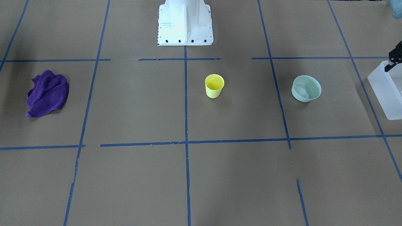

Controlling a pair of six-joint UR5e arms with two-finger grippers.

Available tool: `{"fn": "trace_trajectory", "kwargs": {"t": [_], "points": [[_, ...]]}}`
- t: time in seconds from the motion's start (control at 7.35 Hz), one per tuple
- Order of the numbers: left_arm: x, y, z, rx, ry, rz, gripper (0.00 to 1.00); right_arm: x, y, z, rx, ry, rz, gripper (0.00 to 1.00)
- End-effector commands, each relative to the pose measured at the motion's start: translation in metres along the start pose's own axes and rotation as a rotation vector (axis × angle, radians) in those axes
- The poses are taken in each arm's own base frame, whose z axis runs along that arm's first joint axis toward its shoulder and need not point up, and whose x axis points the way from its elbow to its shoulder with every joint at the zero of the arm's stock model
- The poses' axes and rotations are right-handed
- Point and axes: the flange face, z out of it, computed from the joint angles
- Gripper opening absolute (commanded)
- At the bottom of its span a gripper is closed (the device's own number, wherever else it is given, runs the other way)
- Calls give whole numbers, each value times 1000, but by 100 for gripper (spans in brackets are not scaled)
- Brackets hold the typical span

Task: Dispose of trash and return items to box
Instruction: 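Move the left gripper over the yellow cup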

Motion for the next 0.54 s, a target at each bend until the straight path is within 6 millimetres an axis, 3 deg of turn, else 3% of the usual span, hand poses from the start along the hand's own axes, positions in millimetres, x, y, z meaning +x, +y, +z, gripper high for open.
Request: {"fn": "trace_trajectory", "kwargs": {"t": [0.0, 0.27, 0.41], "points": [[137, -27, 37, -17, 133, -101, 100, -2, 0, -1, 5, -12, -2, 100], [314, -60, 99, -64, 196, -274, 100, -2, 0, 1, 1, -13, -2, 100], [372, -53, 135, -46, 145, -324, 100, -1, 0, 2, -2, -13, -1, 100]]}}
